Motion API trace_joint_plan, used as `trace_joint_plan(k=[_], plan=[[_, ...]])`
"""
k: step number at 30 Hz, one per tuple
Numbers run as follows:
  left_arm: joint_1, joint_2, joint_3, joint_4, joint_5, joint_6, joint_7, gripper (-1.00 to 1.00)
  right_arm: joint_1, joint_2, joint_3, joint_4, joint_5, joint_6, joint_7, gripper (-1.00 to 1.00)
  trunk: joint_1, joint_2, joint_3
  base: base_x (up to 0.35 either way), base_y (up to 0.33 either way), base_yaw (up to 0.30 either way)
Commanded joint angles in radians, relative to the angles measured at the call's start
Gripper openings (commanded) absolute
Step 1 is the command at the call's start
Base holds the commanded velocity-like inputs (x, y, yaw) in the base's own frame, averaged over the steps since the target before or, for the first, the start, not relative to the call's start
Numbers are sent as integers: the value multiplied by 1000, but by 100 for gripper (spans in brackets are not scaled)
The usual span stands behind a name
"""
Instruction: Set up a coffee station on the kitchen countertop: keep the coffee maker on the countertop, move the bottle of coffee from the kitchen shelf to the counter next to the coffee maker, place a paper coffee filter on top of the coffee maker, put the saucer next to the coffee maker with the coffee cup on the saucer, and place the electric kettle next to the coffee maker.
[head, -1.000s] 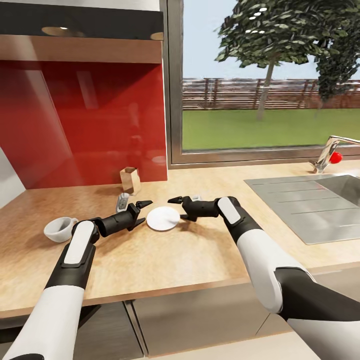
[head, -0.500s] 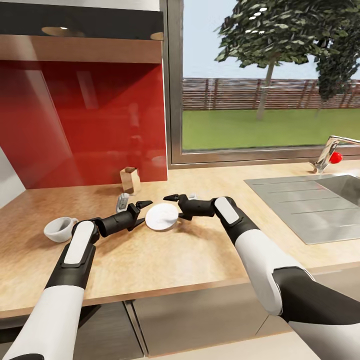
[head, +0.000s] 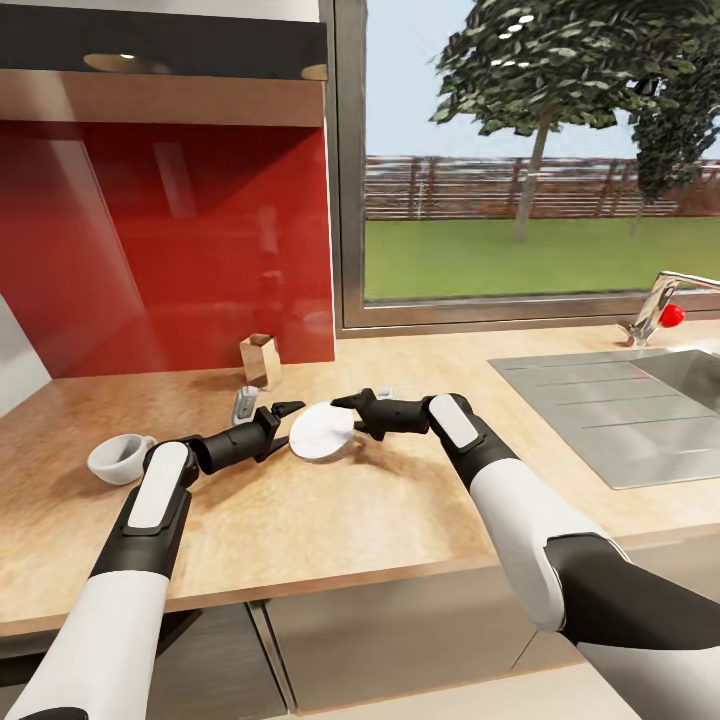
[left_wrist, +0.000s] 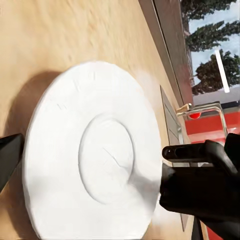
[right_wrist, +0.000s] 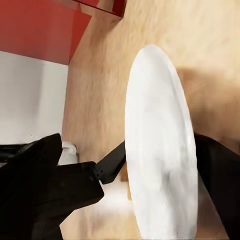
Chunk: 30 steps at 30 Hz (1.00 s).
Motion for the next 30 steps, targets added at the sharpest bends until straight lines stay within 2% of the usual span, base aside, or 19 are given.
trace_joint_plan(k=[1,10,23,30], plan=[[-1,-1,3,-1,12,6,10,100,-1,0,0,0,9,1,9,-100,0,-1,-1,0,0,0],[-1,-1,6,-2,12,6,8,100,0,0,37,0,9,0,9,-100,0,-1,-1,0,0,0],[-1,0,4,-16,13,7,7,100,0,0,40,0,9,0,9,-100,0,-1,-1,0,0,0],[-1,1,6,-15,12,6,7,100,-1,0,40,0,8,0,9,-100,0,-1,-1,-138,0,0]])
